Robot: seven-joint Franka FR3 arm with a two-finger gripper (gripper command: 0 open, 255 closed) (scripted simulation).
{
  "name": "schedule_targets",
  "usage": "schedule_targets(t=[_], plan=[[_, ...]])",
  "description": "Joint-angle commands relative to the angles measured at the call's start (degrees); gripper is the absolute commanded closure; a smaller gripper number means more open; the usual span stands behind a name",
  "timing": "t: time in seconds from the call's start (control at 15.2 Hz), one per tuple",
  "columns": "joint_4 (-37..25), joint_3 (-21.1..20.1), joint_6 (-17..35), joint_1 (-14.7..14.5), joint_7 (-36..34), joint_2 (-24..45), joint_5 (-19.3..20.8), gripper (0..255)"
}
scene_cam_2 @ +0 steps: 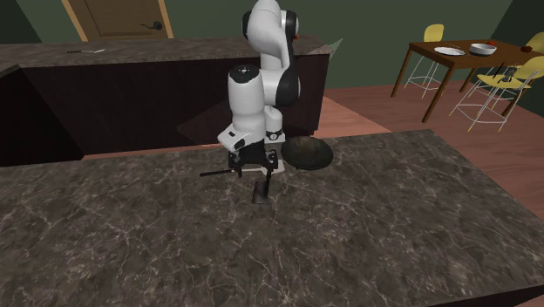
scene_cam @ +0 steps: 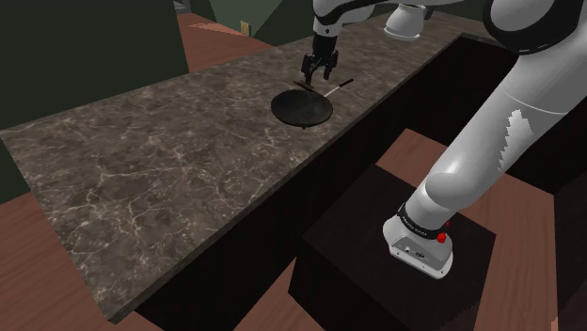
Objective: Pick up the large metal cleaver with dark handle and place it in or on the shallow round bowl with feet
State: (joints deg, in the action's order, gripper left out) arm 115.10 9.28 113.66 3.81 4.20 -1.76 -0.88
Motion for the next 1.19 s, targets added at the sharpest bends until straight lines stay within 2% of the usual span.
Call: schedule_targets(t=[0.0,0.53,0.59,1.12], plan=[[1.57,-0.03,1.99,-0.03,0.0,0.41,-0.09,0],[1.56,-0.03,1.98,-0.03,0.0,0.41,-0.09,0],[1.56,-0.03,1.98,-0.03,0.0,0.41,-0.09,255],[1.56,-0.03,1.98,-0.03,0.0,0.41,-0.09,255]])
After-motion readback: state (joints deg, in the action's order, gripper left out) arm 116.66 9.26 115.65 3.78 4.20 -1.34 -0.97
